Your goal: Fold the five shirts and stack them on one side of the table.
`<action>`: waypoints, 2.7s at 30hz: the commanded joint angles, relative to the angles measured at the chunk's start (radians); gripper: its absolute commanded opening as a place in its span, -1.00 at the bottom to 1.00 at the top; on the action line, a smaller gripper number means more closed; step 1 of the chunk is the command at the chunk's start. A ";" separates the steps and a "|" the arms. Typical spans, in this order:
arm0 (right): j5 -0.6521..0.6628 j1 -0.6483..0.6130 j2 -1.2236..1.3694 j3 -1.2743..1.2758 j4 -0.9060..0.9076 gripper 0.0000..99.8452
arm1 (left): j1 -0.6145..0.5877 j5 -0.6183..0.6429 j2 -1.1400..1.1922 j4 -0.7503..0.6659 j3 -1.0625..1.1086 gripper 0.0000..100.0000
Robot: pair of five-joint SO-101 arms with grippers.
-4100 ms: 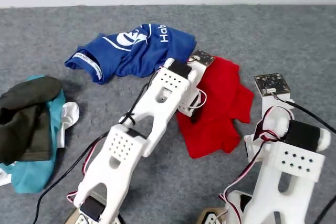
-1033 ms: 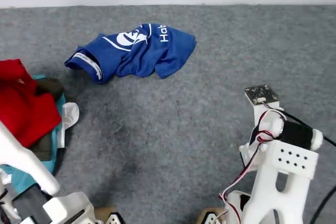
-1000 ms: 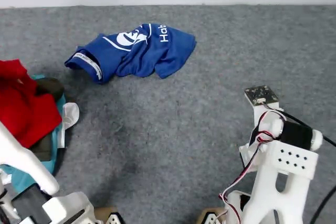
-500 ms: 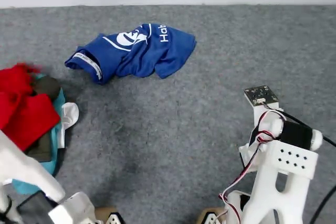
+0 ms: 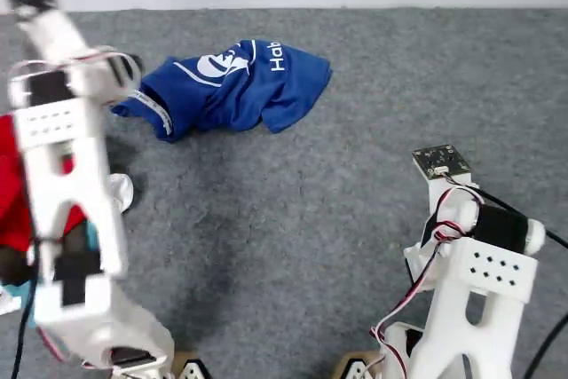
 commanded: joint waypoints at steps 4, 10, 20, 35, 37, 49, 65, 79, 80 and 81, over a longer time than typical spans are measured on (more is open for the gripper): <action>0.008 0.004 -0.015 -0.005 0.018 -0.68 | 0.089 0.011 0.330 0.041 -0.249 -0.46; 0.008 0.004 -0.015 -0.005 0.018 -0.68 | 0.138 0.011 0.598 0.143 -0.590 -0.46; 0.008 0.004 -0.015 -0.005 0.018 -0.68 | 0.129 0.126 0.914 0.256 -1.132 -0.96; 0.008 0.007 -0.015 -0.005 0.018 -0.68 | 0.336 0.032 0.218 0.537 -1.403 -0.98; 0.008 0.007 -0.015 -0.005 0.018 -0.68 | 0.391 0.012 0.097 0.537 -1.380 -0.98; 0.008 0.008 -0.015 -0.005 0.018 -0.68 | 0.778 0.003 -0.508 0.531 -0.932 -0.97; 0.008 0.008 -0.015 -0.005 0.018 -0.68 | 0.508 -0.091 -0.545 -0.414 0.501 -0.97; -0.025 -0.466 -0.044 -0.087 -0.044 -0.68 | 0.473 -0.086 -0.120 -1.043 0.820 -0.97; -0.048 -0.510 -0.044 -0.112 -0.056 -0.68 | 0.473 -0.068 -0.120 -1.014 0.805 -0.97; -0.060 -0.553 -0.042 -0.132 -0.071 -0.68 | 0.473 -0.043 -0.121 -0.987 0.785 -0.97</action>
